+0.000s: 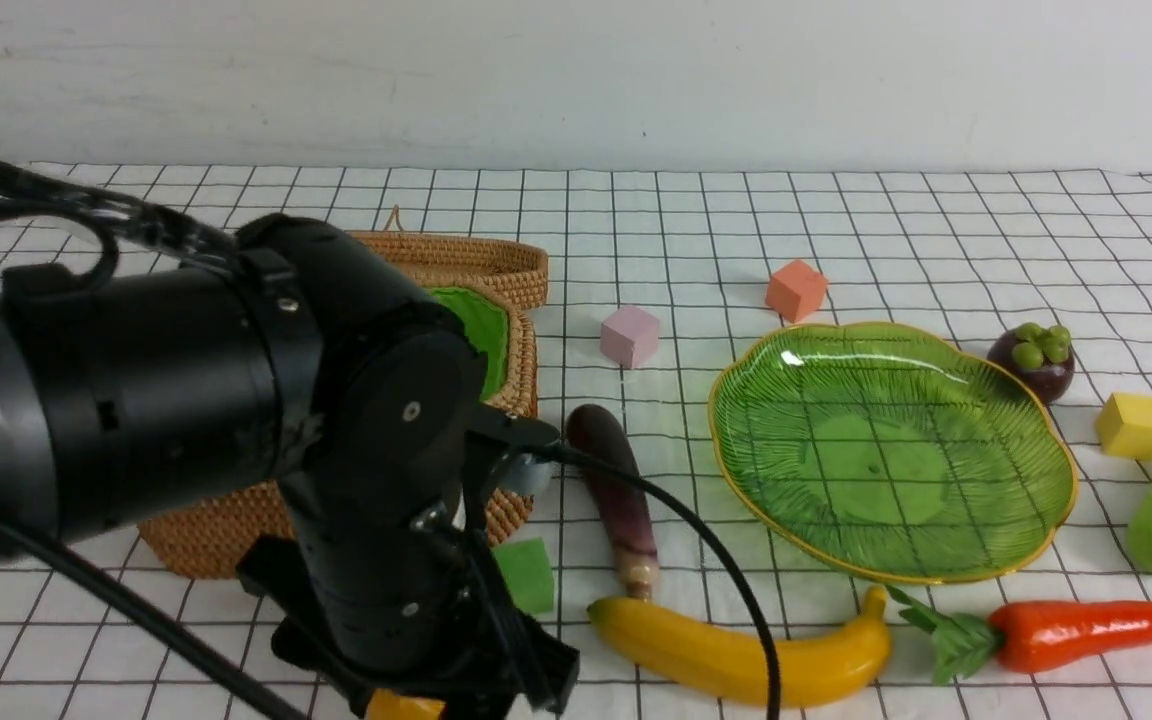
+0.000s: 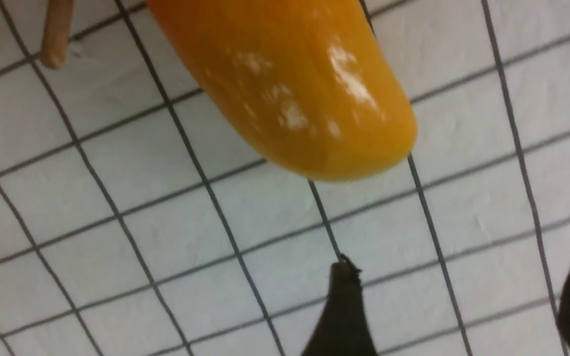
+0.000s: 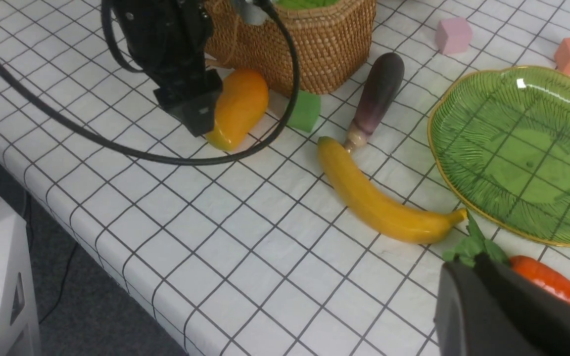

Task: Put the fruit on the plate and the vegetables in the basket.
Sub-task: Grab the mango with your left arm and place it on the right plate

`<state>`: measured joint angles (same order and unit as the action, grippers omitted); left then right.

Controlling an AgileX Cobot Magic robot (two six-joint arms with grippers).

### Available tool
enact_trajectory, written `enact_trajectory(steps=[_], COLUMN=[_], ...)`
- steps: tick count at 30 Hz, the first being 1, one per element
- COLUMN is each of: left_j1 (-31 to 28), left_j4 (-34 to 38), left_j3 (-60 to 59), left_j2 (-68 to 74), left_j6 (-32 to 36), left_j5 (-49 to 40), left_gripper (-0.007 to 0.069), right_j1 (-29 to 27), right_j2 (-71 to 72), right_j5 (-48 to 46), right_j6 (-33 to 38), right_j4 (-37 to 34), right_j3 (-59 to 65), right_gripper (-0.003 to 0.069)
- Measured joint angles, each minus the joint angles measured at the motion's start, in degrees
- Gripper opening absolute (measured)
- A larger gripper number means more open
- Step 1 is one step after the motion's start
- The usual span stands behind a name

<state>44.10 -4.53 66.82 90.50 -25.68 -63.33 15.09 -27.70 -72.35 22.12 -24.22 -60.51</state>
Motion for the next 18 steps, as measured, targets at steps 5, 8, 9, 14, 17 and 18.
enact_trajectory(steps=[5, 8, 9, 14, 17, 18], left_j1=[0.00, 0.00, 0.00, 0.00, 0.00, 0.00], left_j4=[-6.34, -7.37, -7.49, -8.80, -9.74, -9.81], left_j3=[-0.73, -2.56, -4.36, -8.84, -9.71, -9.71], left_j2=[2.14, 1.94, 1.13, -2.37, -3.74, -3.55], left_j6=[-7.22, -8.39, -9.03, -13.20, -17.79, -18.86], left_j5=[6.38, 7.13, 7.36, 10.88, 17.17, 18.87], left_gripper=[0.0651, 0.0647, 0.0633, 0.0583, 0.0574, 0.0575], right_j1=[0.00, 0.00, 0.00, 0.00, 0.00, 0.00], right_j2=[0.00, 0.00, 0.00, 0.00, 0.00, 0.00], right_j5=[0.00, 0.00, 0.00, 0.00, 0.00, 0.00], right_j6=[0.00, 0.00, 0.00, 0.00, 0.00, 0.00], right_j4=[0.49, 0.55, 0.62, 0.76, 0.81, 0.81], right_j3=[0.00, 0.00, 0.00, 0.00, 0.00, 0.00], right_gripper=[0.0049, 0.0049, 0.0049, 0.0052, 0.0055, 0.0055])
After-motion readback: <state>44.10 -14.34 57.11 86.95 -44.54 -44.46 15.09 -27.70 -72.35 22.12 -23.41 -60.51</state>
